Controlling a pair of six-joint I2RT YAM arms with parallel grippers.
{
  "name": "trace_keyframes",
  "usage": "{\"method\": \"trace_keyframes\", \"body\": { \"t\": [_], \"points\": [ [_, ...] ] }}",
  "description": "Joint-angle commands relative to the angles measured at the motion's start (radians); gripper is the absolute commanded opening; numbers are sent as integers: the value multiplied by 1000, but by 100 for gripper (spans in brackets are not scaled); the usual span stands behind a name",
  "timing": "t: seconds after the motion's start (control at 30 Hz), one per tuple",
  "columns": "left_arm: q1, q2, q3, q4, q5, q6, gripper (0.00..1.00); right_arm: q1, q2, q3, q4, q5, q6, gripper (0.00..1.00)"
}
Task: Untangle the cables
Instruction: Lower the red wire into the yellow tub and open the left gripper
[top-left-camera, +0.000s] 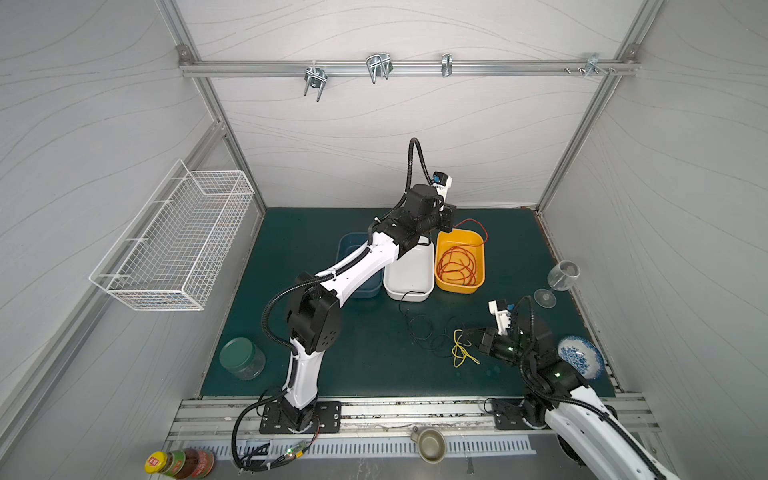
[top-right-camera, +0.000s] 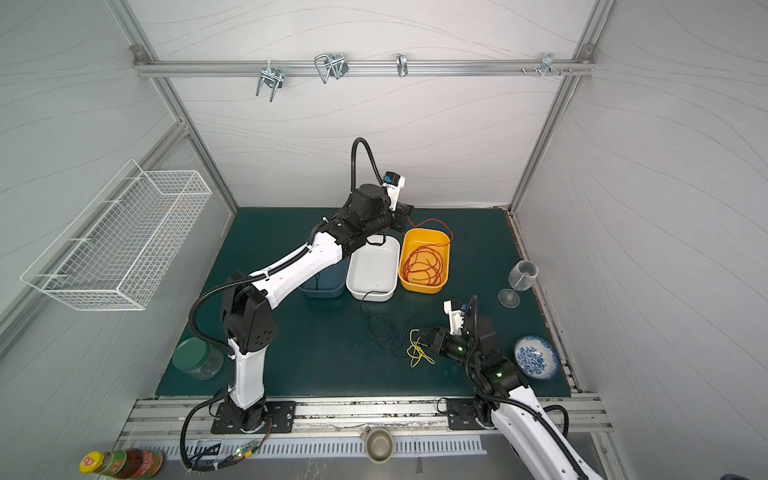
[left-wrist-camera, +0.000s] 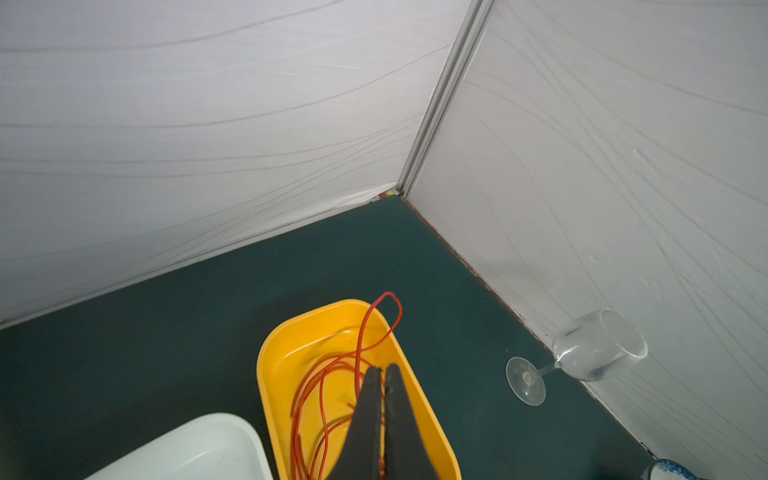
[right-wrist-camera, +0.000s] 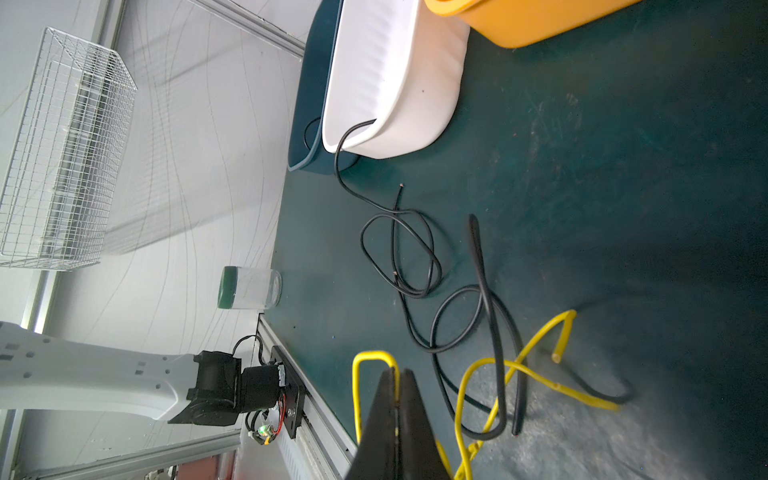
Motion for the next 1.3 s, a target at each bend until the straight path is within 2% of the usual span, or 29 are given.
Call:
{"method": "trace_keyframes", "body": {
  "t": [0.0, 0.23, 0.37, 0.5, 0.63, 0.83, 1.27],
  "points": [
    [-20, 21, 33, -91, -98, -15, 0, 11, -8, -4, -10, 5, 21, 0],
    [-55, 21, 51, -292, -321, -38, 0, 28, 4, 0, 2, 3, 25, 0],
    [-63, 3, 36, -367, -387, -58, 0, 39, 11, 0, 2, 5, 25, 0],
    [-100, 29, 95, -457, -418, -37, 0, 47, 11, -3, 3, 9, 27, 0],
    [-144, 112, 226, -564, -417, -17, 0, 56, 14, -2, 11, 12, 34, 0],
    [-165, 286, 474, -739, -359, -18, 0, 81, 22, 0, 28, 11, 46, 0],
    [-166, 447, 579, -745, -274, 2, 0, 121, 21, 3, 33, 20, 45, 0]
  ]
}}
